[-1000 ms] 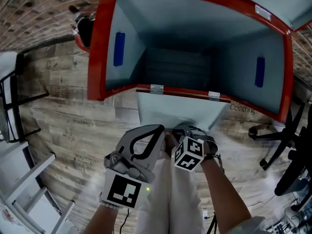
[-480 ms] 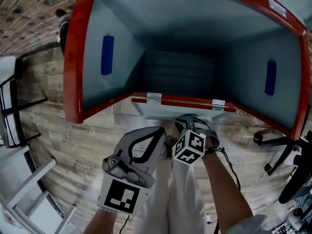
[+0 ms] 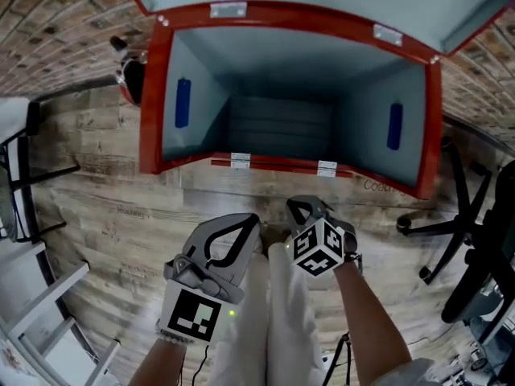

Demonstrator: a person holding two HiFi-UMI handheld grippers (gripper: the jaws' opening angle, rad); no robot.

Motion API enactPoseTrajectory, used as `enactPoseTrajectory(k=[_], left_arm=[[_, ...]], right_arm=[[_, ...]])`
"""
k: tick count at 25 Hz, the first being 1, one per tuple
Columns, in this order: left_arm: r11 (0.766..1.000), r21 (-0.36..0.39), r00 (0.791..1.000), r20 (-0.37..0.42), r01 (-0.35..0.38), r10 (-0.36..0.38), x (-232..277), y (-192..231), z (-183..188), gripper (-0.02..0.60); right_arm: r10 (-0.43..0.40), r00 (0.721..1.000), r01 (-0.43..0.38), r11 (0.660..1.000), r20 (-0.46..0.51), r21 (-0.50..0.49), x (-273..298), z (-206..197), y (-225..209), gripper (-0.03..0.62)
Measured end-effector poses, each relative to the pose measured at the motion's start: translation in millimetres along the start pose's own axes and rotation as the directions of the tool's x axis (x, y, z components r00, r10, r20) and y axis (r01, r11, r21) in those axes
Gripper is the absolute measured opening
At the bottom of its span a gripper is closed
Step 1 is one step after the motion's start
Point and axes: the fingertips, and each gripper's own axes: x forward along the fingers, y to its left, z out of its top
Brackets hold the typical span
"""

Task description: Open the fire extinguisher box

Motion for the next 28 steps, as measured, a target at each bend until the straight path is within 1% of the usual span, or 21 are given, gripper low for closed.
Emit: enactPoseTrajectory(k=[2,4,6,10,13,16,19,22,28], left_arm=[[1.000,0.012,1.000,0.006,0.011,-0.011,-12.1,-5.5,21.8,-0.002],[1.000,0.001,1.000,0.019,0.020,-0.020,-26.1,-11.5,45.7,-0.002],[1.000,-0.006,0.999,0.032,0.019,-0.018,-41.0,-14.0,70.6,-0.002],[1.000,0.006,0.999,0.039,0.016,-0.017,-67.2,-19.6,112.5,-0.002],[1.000,0.013,0.999,0.034,0.023,-0.024,-88.9,-29.8,137.1,-0.002],[0.998,0.050,0.999,0.034,0.029,-0.031,-113.5,-37.7,165.1,-0.002],[0.996,0.080,0.998,0.041,0.041,-0.045,-135.2,-43.9,194.7,-0.002],[0.995,0.086,0.997,0.059,0.045,-0.050,-153.7,-46.5,226.8,-0.002],[0.995,0.095,0.993,0.119,-0.015,0.004,-191.3,-40.4,293.0,-0.002]], right_arm=[[-0.010,0.999,0.007,0.997,0.043,0.075,-33.6,15.9,-2.4,0.005],[-0.030,0.996,0.018,0.988,0.080,0.153,-70.7,30.6,-4.8,0.005],[-0.062,0.991,0.036,0.977,0.119,0.210,-107.9,47.6,-10.4,0.005],[-0.131,0.975,0.079,0.959,0.179,0.273,-175.4,78.5,-25.0,0.005],[-0.150,0.963,0.073,0.945,0.224,0.317,-221.6,103.7,-24.2,0.005],[-0.137,0.951,0.035,0.937,0.276,0.347,-263.0,133.8,-13.0,0.005],[-0.148,0.938,0.027,0.932,0.312,0.360,-303.3,159.0,-5.9,0.005],[-0.179,0.921,0.039,0.926,0.346,0.375,-342.9,177.7,-5.4,0.005],[-0.241,0.885,0.097,0.932,0.398,0.348,-423.5,209.4,-11.6,0.005]])
